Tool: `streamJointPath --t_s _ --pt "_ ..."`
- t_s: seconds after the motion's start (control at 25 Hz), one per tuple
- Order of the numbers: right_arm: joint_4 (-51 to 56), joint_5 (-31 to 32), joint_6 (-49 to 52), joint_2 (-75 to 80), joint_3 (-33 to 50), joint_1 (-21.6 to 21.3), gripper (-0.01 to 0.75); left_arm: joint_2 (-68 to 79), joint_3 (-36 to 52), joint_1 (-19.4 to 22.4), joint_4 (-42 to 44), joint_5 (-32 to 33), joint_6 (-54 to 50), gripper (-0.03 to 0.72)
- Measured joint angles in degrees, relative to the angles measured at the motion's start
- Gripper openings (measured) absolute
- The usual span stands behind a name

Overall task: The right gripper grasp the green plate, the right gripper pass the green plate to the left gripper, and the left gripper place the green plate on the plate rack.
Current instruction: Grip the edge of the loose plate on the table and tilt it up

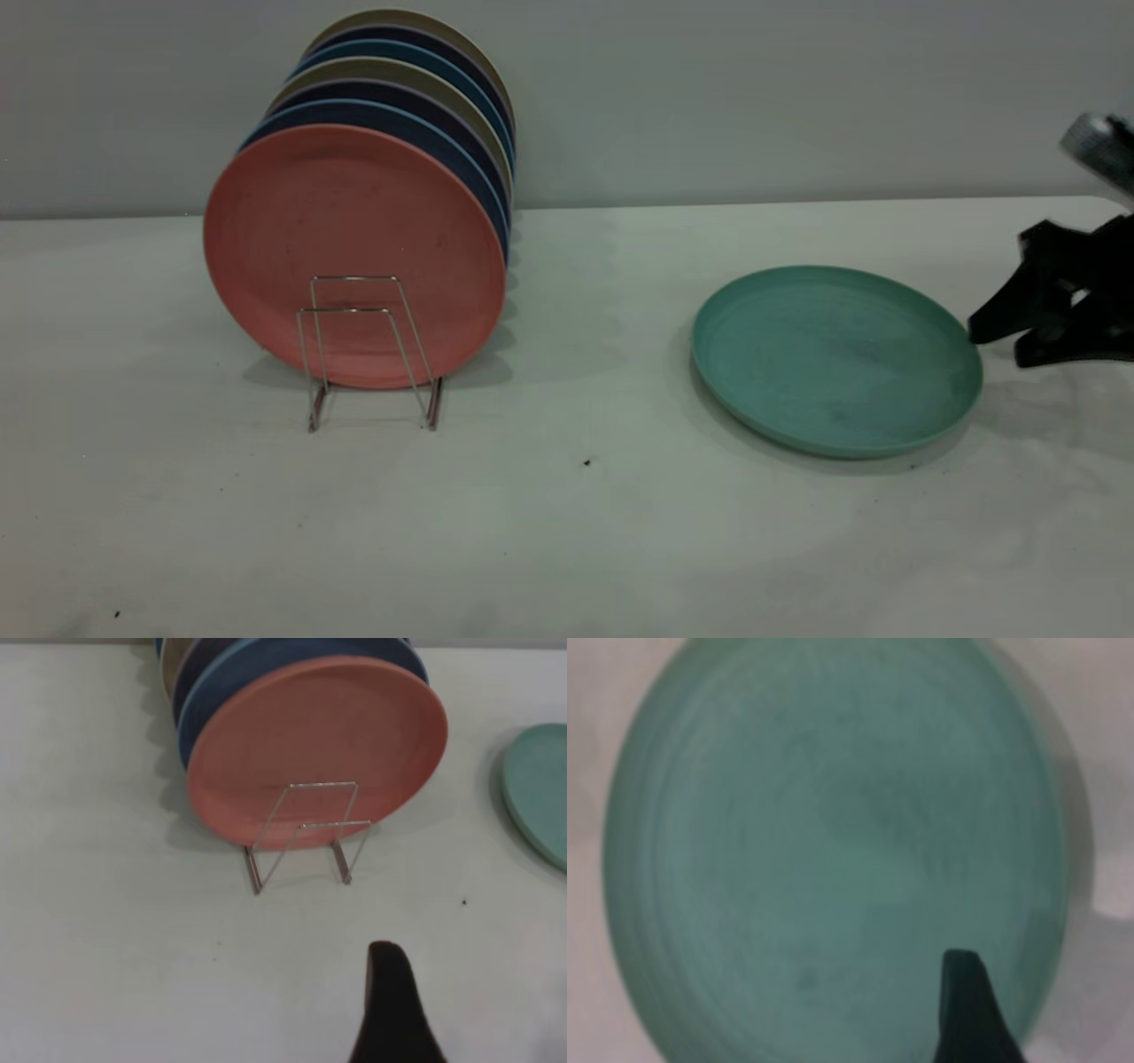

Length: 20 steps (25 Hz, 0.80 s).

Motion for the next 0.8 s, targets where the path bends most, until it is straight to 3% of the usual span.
streamJointPath --t_s 0.24,0.36,0.52,0.64,0.8 --pt "0.7 0.8 2.1 4.9 -4.7 1.7 0.454 0.0 0.0 0.0 0.0 -0.4 0.1 0.513" --pt "0.9 0.6 3.6 6.4 -6.4 4.0 0.408 0.0 0.0 0.0 0.0 -0.4 0.1 0.513" --pt "0.9 -1.9 4.6 7.3 -7.1 6.9 0.257 0.0 0.0 0.0 0.0 -0.4 0.1 0.513" --pt "0.9 -4.3 5.0 7.3 -7.1 7.4 0.063 0.0 0.0 0.0 -0.1 -0.2 0.1 0.513" --pt "-4.0 -5.5 6.9 5.5 -7.1 7.4 0.020 0.0 0.0 0.0 -1.1 0.3 0.1 0.513"
